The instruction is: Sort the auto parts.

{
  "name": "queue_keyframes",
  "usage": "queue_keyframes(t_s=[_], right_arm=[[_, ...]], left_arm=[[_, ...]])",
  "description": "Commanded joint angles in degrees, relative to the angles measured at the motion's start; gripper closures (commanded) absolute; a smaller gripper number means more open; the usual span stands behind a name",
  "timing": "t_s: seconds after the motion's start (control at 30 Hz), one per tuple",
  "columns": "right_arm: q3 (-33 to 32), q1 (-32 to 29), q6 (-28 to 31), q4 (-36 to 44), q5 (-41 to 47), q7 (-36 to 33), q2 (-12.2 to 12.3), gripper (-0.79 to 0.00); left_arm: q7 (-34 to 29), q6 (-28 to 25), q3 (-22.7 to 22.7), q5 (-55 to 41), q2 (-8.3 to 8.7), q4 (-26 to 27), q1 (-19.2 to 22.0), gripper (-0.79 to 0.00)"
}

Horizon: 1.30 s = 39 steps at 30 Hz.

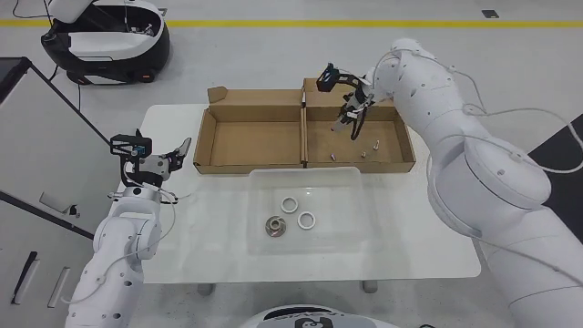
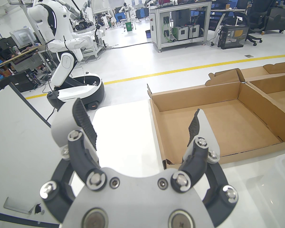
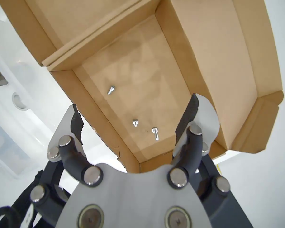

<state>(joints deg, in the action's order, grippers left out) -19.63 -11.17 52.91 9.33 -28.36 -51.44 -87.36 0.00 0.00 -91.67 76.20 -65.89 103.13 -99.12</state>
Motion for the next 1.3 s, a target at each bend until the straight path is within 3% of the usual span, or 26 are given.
queue_keyframes(t_s=[0.0,0.2,0.37,0.93,1.27], right_arm=[[-0.09,0.11,2.46,0.09,0.09,2.52,0.59,-0.785],[-0.87,-0.18,5.09,4.5,3.25,5.16,3.32,-0.785],[-1.27,-1.49,5.09,13.13,7.21,5.16,7.76,-0.785],[-4.63,-10.5,5.09,47.62,21.27,5.16,30.05,-0.785],[-9.15,-16.28,5.09,62.78,29.01,5.15,40.65,-0.785]], left_arm=[[0.0,0.0,0.0,0.0,0.0,0.0,0.0,-0.785],[0.0,0.0,0.0,0.0,0.0,0.0,0.0,-0.785],[0.0,0.0,0.0,0.0,0.0,0.0,0.0,-0.785],[0.0,0.0,0.0,0.0,0.0,0.0,0.0,-0.785],[0.0,0.0,0.0,0.0,0.0,0.0,0.0,-0.785]])
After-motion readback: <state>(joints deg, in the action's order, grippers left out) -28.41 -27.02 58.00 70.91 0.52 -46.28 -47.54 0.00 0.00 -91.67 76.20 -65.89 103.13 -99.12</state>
